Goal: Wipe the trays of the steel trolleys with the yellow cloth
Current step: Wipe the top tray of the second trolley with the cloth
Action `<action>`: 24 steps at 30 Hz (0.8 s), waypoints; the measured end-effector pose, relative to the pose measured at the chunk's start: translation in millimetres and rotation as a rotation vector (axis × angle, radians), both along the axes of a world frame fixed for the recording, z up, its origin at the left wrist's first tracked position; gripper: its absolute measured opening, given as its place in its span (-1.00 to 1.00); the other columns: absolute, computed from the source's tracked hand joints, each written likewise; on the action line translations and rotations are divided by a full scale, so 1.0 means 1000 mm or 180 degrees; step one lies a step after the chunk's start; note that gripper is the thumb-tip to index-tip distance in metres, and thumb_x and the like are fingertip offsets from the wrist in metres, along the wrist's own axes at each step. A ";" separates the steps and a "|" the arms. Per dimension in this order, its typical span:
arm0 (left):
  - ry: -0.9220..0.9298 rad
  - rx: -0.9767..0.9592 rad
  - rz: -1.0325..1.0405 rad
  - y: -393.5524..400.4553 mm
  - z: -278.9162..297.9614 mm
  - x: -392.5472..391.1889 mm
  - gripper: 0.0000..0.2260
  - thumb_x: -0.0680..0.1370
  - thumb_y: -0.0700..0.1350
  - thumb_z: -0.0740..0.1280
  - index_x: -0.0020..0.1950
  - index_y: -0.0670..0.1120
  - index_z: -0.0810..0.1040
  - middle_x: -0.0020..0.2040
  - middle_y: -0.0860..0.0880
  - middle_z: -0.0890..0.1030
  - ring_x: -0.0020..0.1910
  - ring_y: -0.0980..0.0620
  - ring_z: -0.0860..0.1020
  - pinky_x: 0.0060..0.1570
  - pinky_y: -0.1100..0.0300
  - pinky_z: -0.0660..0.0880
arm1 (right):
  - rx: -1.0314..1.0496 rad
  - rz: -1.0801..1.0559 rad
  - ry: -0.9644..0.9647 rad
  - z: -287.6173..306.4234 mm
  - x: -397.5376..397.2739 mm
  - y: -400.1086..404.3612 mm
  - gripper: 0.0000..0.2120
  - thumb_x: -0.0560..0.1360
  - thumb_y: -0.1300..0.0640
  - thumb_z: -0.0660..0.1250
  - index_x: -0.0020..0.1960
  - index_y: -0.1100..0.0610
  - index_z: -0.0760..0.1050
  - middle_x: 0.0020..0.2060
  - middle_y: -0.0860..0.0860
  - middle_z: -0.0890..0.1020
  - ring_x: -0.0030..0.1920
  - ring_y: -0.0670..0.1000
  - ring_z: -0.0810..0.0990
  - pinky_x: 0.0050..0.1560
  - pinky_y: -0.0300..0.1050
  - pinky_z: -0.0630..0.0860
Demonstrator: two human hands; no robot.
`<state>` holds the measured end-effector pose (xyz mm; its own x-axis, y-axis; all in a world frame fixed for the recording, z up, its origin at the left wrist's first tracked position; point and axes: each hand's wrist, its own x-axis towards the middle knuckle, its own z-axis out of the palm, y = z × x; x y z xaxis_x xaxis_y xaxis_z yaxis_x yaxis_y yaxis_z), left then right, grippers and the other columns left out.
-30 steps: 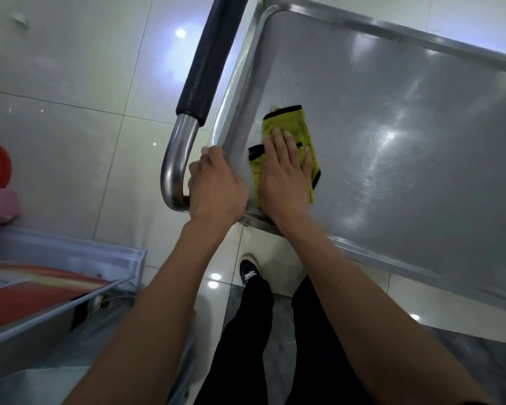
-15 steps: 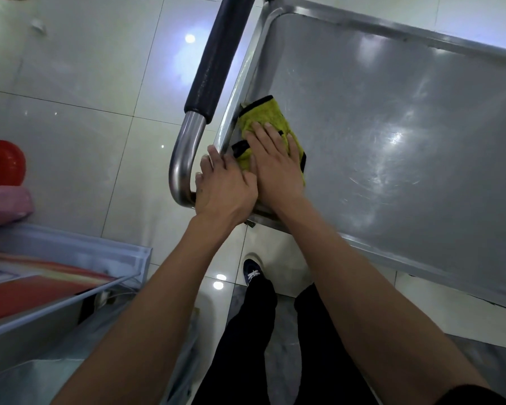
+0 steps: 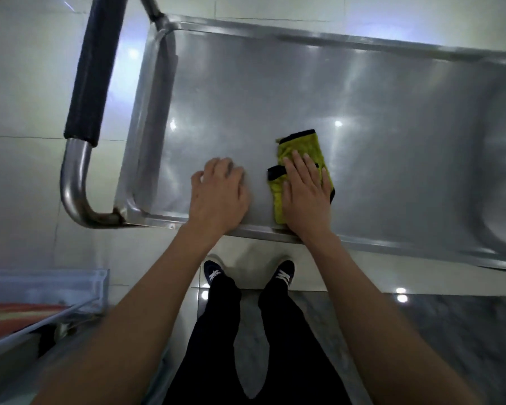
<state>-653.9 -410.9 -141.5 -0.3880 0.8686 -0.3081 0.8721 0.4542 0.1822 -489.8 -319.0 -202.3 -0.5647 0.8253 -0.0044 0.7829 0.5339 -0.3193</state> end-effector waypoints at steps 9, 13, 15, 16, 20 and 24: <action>0.0160 -0.0423 -0.0176 0.023 0.000 0.053 -0.62 0.62 0.05 0.13 0.39 -0.01 0.47 0.48 -0.10 0.34 0.45 -0.13 0.30 0.38 -0.20 0.27 | -0.0015 -0.0272 -0.0062 0.005 0.105 0.040 -0.54 0.64 0.06 0.08 0.52 0.04 0.34 0.55 0.00 0.31 0.57 0.04 0.20 0.56 0.16 0.06; 0.0132 -0.0451 -0.0146 0.022 0.002 0.056 -0.61 0.58 0.04 0.16 0.38 -0.01 0.50 0.46 -0.09 0.36 0.43 -0.13 0.33 0.38 -0.23 0.25 | -0.0002 -0.0255 -0.0124 0.008 0.112 0.027 -0.55 0.65 0.06 0.09 0.53 0.05 0.33 0.55 -0.02 0.30 0.57 0.03 0.20 0.55 0.18 0.07; 0.0147 -0.0479 -0.0141 0.021 0.001 0.057 -0.59 0.56 0.01 0.19 0.39 -0.02 0.48 0.46 -0.09 0.35 0.44 -0.14 0.32 0.38 -0.23 0.25 | 0.0013 -0.0226 -0.0108 0.008 0.114 0.011 -0.54 0.65 0.05 0.07 0.53 0.06 0.33 0.55 -0.02 0.30 0.56 0.03 0.20 0.54 0.20 0.09; 0.0143 -0.0480 -0.0137 0.021 0.000 0.056 -0.59 0.55 -0.01 0.20 0.39 -0.01 0.48 0.46 -0.09 0.35 0.44 -0.14 0.32 0.38 -0.24 0.24 | 0.0022 -0.0200 -0.0107 0.007 0.114 0.003 -0.54 0.64 0.05 0.06 0.53 0.05 0.33 0.55 -0.02 0.30 0.56 0.03 0.21 0.54 0.21 0.09; 0.0095 -0.0428 -0.0123 0.019 -0.001 0.054 -0.60 0.54 -0.05 0.24 0.38 0.00 0.49 0.45 -0.07 0.36 0.43 -0.14 0.31 0.38 -0.25 0.23 | 0.0022 -0.0198 -0.0222 0.009 0.109 -0.014 -0.52 0.63 0.04 0.04 0.54 0.04 0.30 0.56 -0.04 0.28 0.57 0.02 0.19 0.54 0.20 0.07; -0.0094 -0.0422 -0.0185 0.016 0.001 0.047 -0.61 0.56 -0.06 0.21 0.40 0.03 0.47 0.48 -0.05 0.34 0.44 -0.13 0.31 0.37 -0.21 0.27 | 0.0005 -0.0251 -0.0358 0.012 0.091 -0.024 -0.51 0.65 0.04 0.04 0.56 0.05 0.26 0.57 -0.03 0.24 0.58 0.03 0.15 0.54 0.20 0.04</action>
